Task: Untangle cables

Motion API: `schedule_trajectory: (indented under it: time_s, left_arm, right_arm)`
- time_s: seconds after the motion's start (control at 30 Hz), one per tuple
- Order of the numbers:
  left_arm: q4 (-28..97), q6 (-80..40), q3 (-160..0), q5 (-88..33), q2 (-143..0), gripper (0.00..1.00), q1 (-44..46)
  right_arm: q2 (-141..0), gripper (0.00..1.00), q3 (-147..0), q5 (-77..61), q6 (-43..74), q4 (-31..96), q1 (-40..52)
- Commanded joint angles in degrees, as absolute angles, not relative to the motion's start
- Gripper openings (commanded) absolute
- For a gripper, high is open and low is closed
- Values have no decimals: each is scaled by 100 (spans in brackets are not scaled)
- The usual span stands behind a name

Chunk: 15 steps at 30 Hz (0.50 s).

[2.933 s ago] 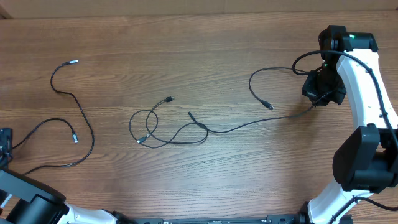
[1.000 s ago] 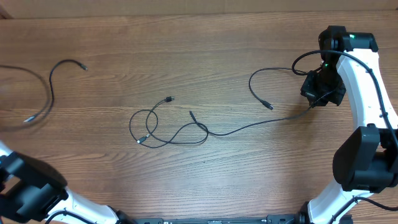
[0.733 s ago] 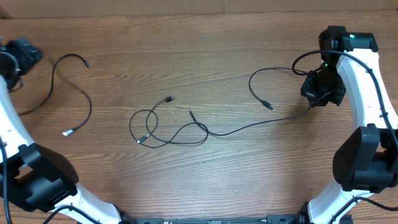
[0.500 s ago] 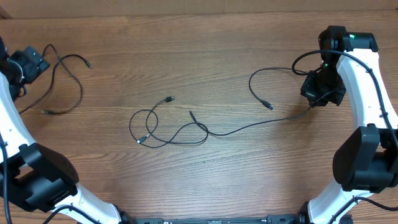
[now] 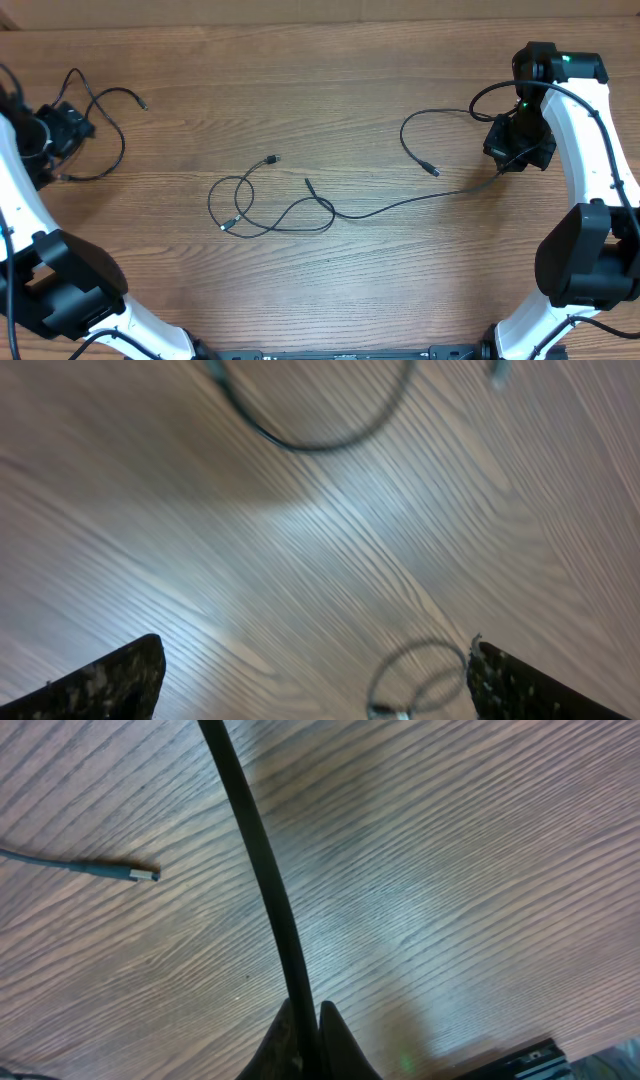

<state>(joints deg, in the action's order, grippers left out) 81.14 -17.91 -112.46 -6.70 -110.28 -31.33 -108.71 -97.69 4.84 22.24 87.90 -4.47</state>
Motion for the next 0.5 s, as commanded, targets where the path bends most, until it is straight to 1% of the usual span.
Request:
schedule_trajectory:
  time_s: [0.0, 0.17, 0.33, 0.47]
  left_arm:
    - [8274, -1498, -11255, -1098, -10971, 96, -2700]
    - [8427, -1022, -11255, -1116, -10971, 96, -1907]
    - [8471, -274, -11255, -1306, -10971, 94, -816]
    - [8720, -397, -11255, -751, -10971, 91, -106]
  right_arm:
    - [-10847, 4, -9778, 325, 2228, 8777, -458]
    - [-10847, 4, -9778, 263, 2228, 8779, -458]
    - [-10847, 4, -9778, 266, 2228, 8779, -458]
    - [-10847, 4, -9778, 274, 2204, 8781, -458]
